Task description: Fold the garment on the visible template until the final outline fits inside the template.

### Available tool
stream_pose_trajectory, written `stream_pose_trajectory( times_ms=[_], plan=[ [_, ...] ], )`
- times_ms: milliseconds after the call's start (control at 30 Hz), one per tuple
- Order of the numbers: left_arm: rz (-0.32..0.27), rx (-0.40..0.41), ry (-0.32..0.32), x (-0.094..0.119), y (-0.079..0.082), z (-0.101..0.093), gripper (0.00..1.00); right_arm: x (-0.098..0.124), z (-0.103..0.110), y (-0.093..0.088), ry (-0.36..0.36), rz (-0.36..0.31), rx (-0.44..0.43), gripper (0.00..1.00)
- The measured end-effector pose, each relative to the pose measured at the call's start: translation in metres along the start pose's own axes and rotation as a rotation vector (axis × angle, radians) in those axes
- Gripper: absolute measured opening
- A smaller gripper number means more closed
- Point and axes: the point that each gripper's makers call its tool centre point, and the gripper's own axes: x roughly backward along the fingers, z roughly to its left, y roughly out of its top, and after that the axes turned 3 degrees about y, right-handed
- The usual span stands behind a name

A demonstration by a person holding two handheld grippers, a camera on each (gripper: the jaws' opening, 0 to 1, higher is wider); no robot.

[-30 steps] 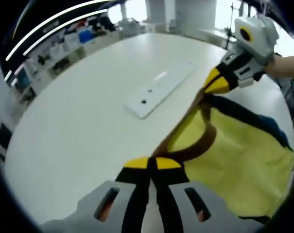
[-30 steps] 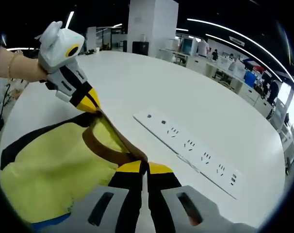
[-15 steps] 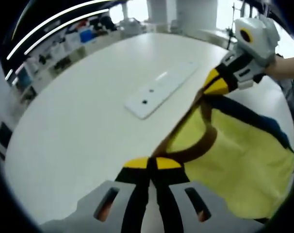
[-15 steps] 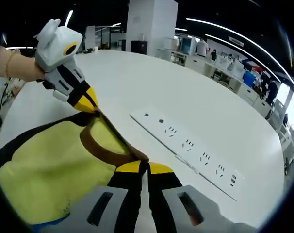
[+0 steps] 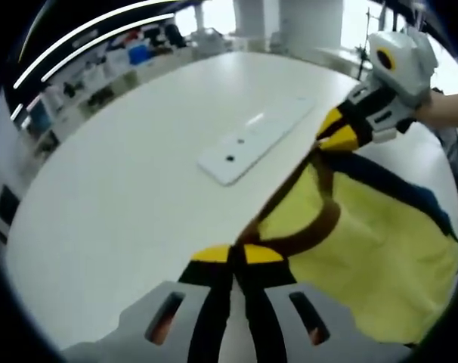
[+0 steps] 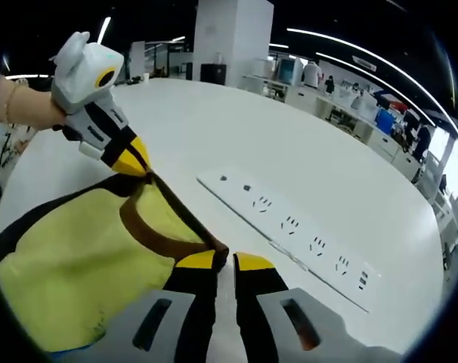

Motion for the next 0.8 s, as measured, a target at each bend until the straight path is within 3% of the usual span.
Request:
stream_pose_trajectory(
  times_ms=[233,400,567,667,800],
  plan=[
    [-0.016,0.014,0.026,-0.001,0.003,0.005,0.05,0.000,-0.005,-0.001,-0.022,-0.001,0.002,0.11],
    [-0.027,0.023,0.045,0.001,0.004,0.009,0.05,0.002,-0.014,0.003,-0.056,-0.014,0.002,0.04],
    [-0.031,0.038,0.047,0.002,0.004,0.011,0.05,0.001,-0.014,0.004,-0.054,-0.020,-0.008,0.04],
    [-0.040,0.046,0.047,0.003,0.005,0.010,0.05,0.004,-0.012,0.012,-0.065,-0.046,0.002,0.04],
    [-0.078,0.074,0.042,0.008,0.011,0.011,0.06,0.018,0.009,0.042,-0.036,-0.161,0.075,0.01]
  ],
)
